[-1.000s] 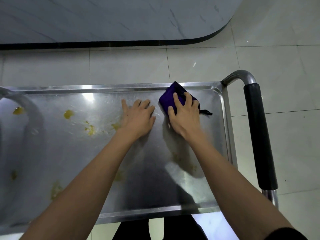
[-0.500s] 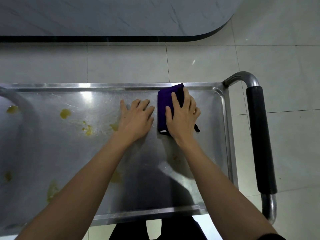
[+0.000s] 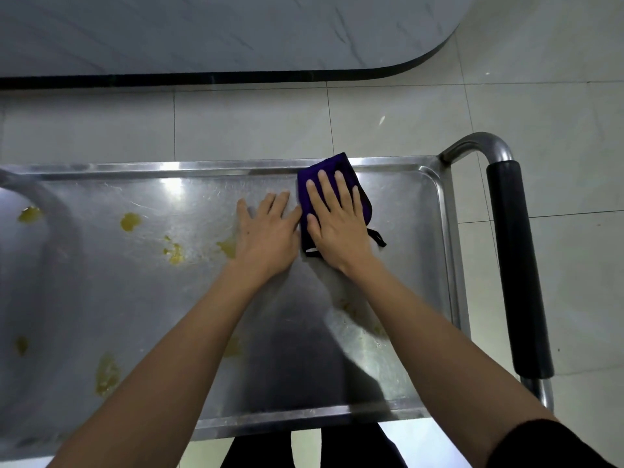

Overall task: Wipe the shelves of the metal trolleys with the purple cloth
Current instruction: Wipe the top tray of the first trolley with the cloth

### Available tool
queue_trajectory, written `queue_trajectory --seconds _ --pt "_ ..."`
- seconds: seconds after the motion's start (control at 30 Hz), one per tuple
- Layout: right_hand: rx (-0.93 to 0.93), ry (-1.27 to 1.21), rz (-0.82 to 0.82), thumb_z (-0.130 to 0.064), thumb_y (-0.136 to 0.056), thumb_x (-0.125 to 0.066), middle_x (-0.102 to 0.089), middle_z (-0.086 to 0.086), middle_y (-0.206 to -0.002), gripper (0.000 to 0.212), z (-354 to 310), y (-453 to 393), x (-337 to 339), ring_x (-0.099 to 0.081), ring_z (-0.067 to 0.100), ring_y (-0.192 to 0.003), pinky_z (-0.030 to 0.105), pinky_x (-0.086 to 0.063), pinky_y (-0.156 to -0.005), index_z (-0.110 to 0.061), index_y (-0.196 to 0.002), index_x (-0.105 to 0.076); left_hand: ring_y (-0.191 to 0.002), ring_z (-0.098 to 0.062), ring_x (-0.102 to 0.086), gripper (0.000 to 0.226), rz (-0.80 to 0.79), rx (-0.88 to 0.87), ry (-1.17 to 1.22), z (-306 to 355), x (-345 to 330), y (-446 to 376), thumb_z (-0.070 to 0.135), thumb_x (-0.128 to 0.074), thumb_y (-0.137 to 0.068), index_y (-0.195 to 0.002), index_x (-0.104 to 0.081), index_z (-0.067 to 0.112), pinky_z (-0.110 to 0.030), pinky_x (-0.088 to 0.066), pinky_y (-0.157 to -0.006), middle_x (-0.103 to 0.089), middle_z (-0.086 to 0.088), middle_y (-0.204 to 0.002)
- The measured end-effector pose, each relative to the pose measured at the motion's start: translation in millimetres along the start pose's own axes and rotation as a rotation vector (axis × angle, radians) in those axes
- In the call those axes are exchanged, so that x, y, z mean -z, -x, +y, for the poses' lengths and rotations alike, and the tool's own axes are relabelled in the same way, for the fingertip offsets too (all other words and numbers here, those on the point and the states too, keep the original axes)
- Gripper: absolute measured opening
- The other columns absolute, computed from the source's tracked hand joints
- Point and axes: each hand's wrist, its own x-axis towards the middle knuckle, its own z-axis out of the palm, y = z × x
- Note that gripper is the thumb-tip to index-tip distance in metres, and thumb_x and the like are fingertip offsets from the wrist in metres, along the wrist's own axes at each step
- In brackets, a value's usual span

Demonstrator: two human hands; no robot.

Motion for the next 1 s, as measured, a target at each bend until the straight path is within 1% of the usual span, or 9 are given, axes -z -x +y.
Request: queue_trajectory --seconds 0.1,0.2,0.37,0.47,0.53,0.7,0.83,0.9,1.0 --pt "-0.022 0.007 -0.006 -0.033 -0.105 -0.03 -0.003 0.004 -0.169 0.061 8 0 2 0.004 0.027 -0.156 0.051 -0.005 -0.124 -0.018 -0.162 -0.011 -0.153 -0.031 -0.012 0.054 -0.044 0.017 -0.019 10 2 -2 0.042 -0.035 -0.102 -0.152 -0.029 0.026 -0.073 -0.005 -0.115 -0.018 -0.01 -0.164" --pt "-0.085 -0.023 -0.003 -0.033 -0.106 -0.029 -0.003 0.003 -0.169 0.061 24 5 5 0.005 0.026 -0.155 0.05 -0.004 -0.125 -0.019 -0.162 -0.011 -0.153 -0.033 -0.01 0.056 -0.093 0.025 -0.06 17 5 -9 0.046 -0.031 -0.101 -0.153 -0.029 0.023 -0.075 -0.002 -0.114 -0.015 -0.012 -0.165" --pt "-0.222 -0.033 0.0 -0.036 -0.106 -0.022 0.001 0.003 -0.169 0.06 90 24 15 0.01 0.024 -0.155 0.05 -0.003 -0.126 -0.02 -0.162 -0.005 -0.153 -0.034 -0.011 0.055 -0.107 0.024 -0.057 16 3 -17 0.046 -0.033 -0.1 -0.151 -0.032 0.022 -0.076 -0.001 -0.113 -0.014 -0.012 -0.165" --pt "-0.311 -0.013 0.032 -0.035 -0.106 -0.022 -0.002 0.004 -0.169 0.059 134 39 23 0.007 0.025 -0.155 0.052 -0.007 -0.125 -0.019 -0.161 -0.007 -0.153 -0.031 -0.01 0.055 -0.104 0.037 -0.049 18 1 -18 0.043 -0.035 -0.099 -0.15 -0.033 0.024 -0.076 -0.001 -0.113 -0.013 -0.01 -0.165" --pt "-0.332 -0.009 0.041 -0.035 -0.106 -0.022 -0.005 0.003 -0.169 0.058 149 45 27 0.005 0.024 -0.155 0.052 -0.008 -0.125 -0.019 -0.161 -0.01 -0.154 -0.029 -0.008 0.054 -0.1 0.036 -0.04 19 1 -17 0.043 -0.036 -0.1 -0.151 -0.032 0.026 -0.075 -0.002 -0.113 -0.013 -0.008 -0.166" --pt "-0.345 -0.02 0.051 -0.039 -0.104 -0.022 -0.006 0.001 -0.169 0.06 143 42 23 0.006 0.024 -0.155 0.05 0.001 -0.125 -0.024 -0.161 -0.011 -0.154 -0.026 -0.007 0.048 -0.088 0.028 -0.015 14 3 -15 0.04 -0.037 -0.102 -0.149 -0.035 0.03 -0.076 0.0 -0.113 -0.015 -0.005 -0.165" --pt "-0.316 -0.028 0.036 -0.042 -0.104 -0.019 -0.003 0.001 -0.169 0.061 127 38 19 0.008 0.025 -0.155 0.052 -0.001 -0.125 -0.025 -0.161 -0.008 -0.153 -0.026 -0.01 0.049 -0.107 0.014 -0.006 11 8 -16 0.043 -0.035 -0.103 -0.15 -0.034 0.03 -0.074 0.0 -0.115 -0.018 -0.005 -0.165" --pt "-0.299 -0.042 0.016 -0.042 -0.104 -0.018 0.0 0.0 -0.169 0.061 111 34 16 0.011 0.024 -0.155 0.053 0.0 -0.125 -0.026 -0.161 -0.004 -0.152 -0.025 -0.014 0.048 -0.096 -0.018 0.014 4 12 -15 0.044 -0.034 -0.103 -0.149 -0.037 0.031 -0.073 -0.001 -0.115 -0.023 -0.003 -0.164" --pt "-0.3 -0.065 -0.009 -0.041 -0.105 -0.018 0.005 -0.001 -0.169 0.061 83 28 14 0.015 0.023 -0.154 0.051 0.004 -0.125 -0.026 -0.161 0.0 -0.148 -0.023 -0.024 0.042 -0.036 -0.046 0.057 -17 17 -7 0.041 -0.038 -0.102 -0.142 -0.047 0.029 -0.07 -0.005 -0.116 -0.036 0.003 -0.157"
